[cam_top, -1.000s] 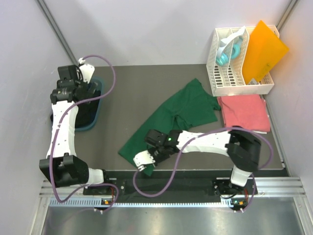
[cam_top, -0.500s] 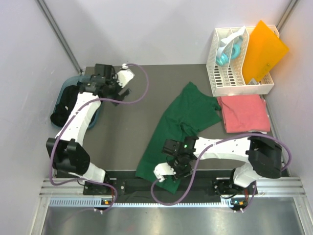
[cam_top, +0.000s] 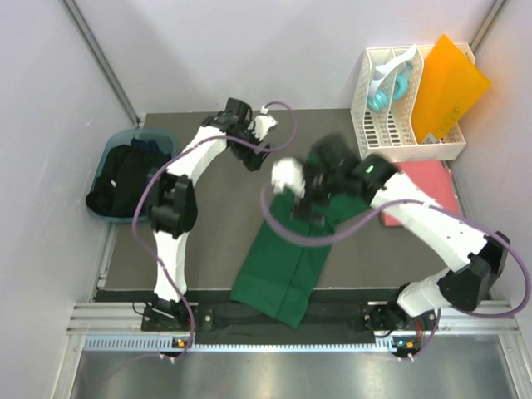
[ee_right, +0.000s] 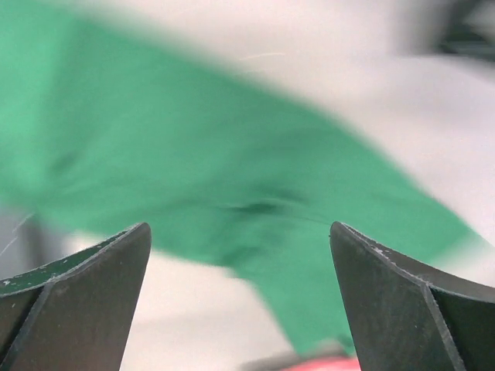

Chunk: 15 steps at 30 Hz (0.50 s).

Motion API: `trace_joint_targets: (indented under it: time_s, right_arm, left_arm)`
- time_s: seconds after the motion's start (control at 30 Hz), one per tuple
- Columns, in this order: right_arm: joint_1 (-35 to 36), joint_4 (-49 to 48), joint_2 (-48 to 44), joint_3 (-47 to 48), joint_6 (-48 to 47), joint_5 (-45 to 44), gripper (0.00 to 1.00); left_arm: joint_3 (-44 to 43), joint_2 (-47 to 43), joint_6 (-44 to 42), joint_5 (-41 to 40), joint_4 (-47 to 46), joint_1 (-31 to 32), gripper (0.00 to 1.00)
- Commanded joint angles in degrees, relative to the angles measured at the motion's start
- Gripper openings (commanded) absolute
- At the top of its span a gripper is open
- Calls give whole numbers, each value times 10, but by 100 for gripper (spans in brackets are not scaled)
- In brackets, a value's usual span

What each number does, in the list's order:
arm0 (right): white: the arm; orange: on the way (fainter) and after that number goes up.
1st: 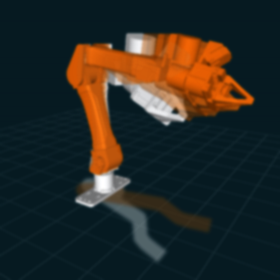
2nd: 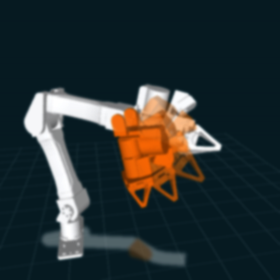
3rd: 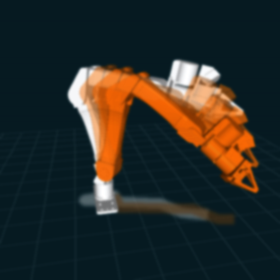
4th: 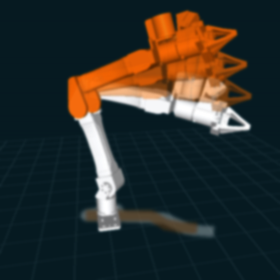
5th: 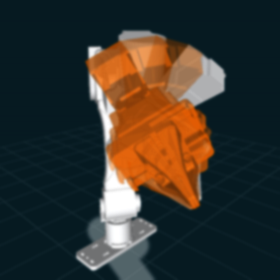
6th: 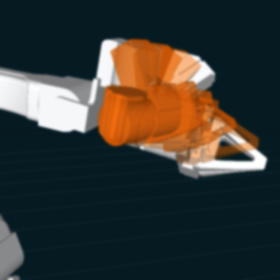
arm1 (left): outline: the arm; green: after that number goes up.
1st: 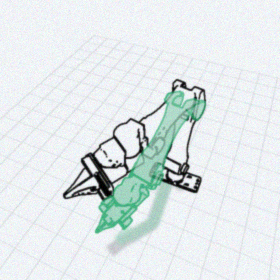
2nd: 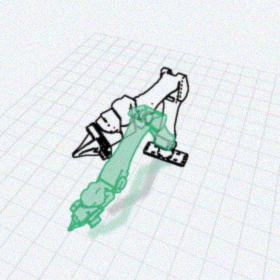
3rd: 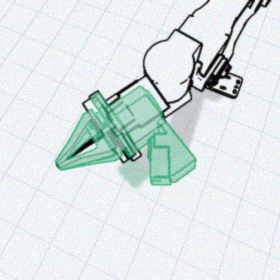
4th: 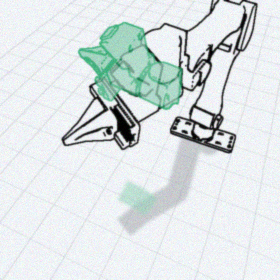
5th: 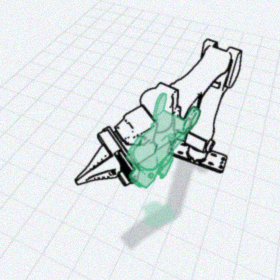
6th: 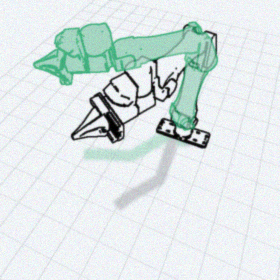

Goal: Fold and stack the t-shirts
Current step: Rotate the tshirt 90 degrees

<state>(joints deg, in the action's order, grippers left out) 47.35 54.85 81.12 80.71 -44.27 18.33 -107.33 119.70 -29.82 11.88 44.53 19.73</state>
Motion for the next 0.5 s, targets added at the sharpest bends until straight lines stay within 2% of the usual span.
trace_joint_targets:
  time_s: [0.0,0.07,0.13,0.2,0.33,0.47]
  right_arm:
    - [-151,-7,27,144,100,-1,97]
    - [-187,-4,34,190,111,-12,97]
    - [-229,-6,32,216,113,-28,97]
    - [-265,-18,22,222,120,-40,97]
    - [-291,-40,-4,209,110,-90,97]
    - [-314,-46,-24,210,101,-107,98]
  left_arm:
    - [-188,108,89,131,47,14,99]
    - [-271,168,99,148,58,21,97]
    - [-298,199,101,162,50,35,98]
    - [-295,207,106,172,36,49,98]
    - [-276,222,112,226,16,70,96]
    - [-249,231,135,240,-15,87,95]
